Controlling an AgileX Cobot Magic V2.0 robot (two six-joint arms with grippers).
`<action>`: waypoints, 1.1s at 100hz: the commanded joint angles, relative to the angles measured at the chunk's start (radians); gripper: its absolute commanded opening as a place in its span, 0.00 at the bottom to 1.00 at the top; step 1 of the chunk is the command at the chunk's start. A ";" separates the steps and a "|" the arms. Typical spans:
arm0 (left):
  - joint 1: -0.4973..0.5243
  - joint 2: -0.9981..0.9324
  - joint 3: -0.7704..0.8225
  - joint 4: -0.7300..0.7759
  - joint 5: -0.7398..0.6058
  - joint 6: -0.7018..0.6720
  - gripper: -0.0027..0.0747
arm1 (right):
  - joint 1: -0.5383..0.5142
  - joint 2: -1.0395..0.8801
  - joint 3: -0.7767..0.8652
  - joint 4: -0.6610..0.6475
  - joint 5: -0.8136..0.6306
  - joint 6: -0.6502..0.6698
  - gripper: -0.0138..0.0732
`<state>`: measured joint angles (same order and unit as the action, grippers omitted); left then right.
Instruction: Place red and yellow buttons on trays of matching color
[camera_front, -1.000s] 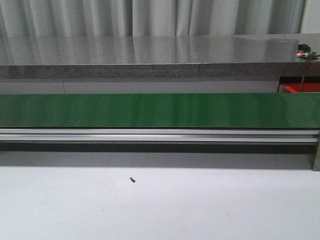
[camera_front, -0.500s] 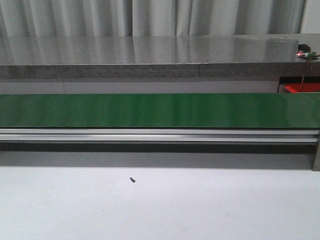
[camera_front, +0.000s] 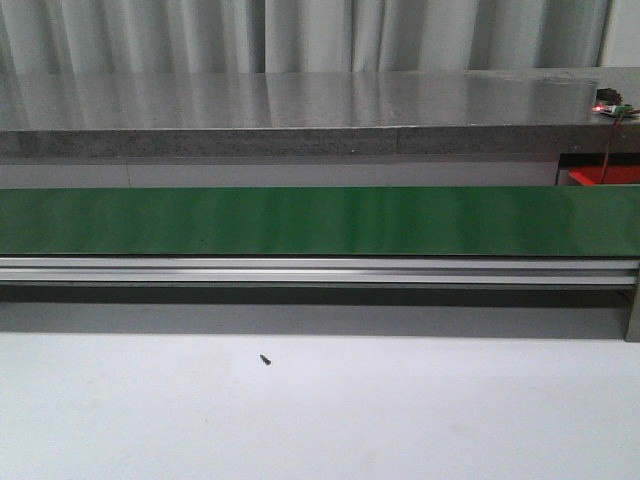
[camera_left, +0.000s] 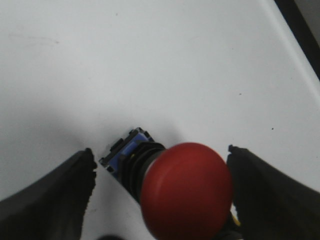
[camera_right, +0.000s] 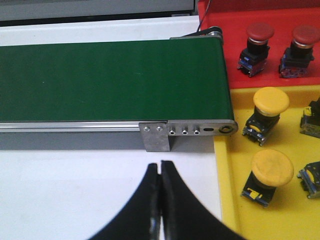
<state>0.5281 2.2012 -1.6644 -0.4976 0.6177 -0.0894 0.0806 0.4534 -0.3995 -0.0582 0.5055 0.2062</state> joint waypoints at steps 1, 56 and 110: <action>0.002 -0.064 -0.036 -0.029 -0.045 -0.008 0.56 | 0.002 0.001 -0.025 -0.007 -0.080 -0.007 0.02; 0.012 -0.142 -0.051 -0.006 -0.014 0.005 0.29 | 0.002 0.001 -0.025 -0.007 -0.081 -0.007 0.02; 0.042 -0.347 -0.051 0.091 0.279 0.256 0.29 | 0.002 0.001 -0.025 -0.007 -0.086 -0.007 0.02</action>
<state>0.5699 1.9431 -1.6796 -0.3861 0.8796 0.1183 0.0806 0.4534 -0.3995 -0.0582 0.4964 0.2062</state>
